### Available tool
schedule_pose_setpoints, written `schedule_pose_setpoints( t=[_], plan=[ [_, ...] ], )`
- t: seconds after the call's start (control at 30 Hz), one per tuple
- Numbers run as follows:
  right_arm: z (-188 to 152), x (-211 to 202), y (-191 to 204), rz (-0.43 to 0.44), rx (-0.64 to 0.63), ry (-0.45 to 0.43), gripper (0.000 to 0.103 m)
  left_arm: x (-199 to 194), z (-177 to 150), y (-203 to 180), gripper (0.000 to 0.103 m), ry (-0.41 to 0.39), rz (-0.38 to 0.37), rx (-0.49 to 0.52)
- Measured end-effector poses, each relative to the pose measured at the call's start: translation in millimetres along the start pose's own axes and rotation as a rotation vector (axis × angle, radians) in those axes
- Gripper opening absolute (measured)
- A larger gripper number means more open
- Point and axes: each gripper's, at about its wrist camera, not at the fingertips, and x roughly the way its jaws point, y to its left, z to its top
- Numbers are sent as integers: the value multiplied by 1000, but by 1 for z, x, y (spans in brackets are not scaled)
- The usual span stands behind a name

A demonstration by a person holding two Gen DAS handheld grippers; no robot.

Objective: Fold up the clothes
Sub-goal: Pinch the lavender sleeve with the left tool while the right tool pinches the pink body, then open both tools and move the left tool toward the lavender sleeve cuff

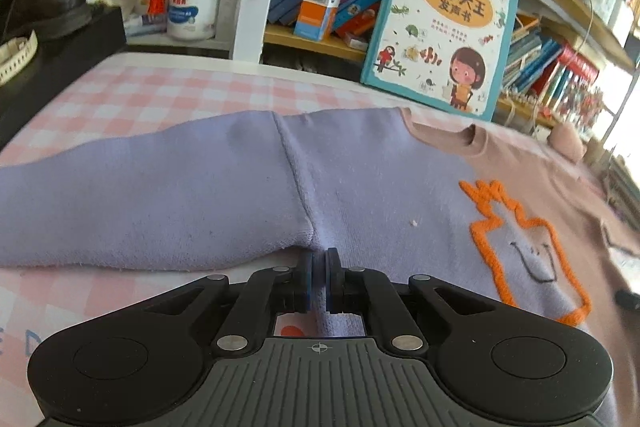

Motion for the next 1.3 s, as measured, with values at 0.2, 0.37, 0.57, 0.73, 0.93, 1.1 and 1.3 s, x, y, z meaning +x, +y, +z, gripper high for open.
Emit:
schedule_pose_setpoints(
  t=[0.2,0.37,0.57,0.73,0.93,1.1,1.3],
  plan=[
    [0,2,2,16,5,0,11,8,3,-3,6,-15,33,22],
    [1,2,1,20,14,1,11,7,0,-2,6,-26,32,24],
    [1,2,2,15,5,2,12,4,-5,-12,8,-39,73,81],
    [0,0,4,-5,-1,1,27,-11,-12,-28,48,-83,124,185],
    [-1,-7,9,15,-11,1,52,-27,-9,-51,79,-161,116,305],
    [2,-11,25,39,-80,-15,70,-25,-3,-71,87,-173,89,305],
    [1,-14,36,87,-76,-42,80,-26,-18,-93,93,-159,77,367]
  ],
)
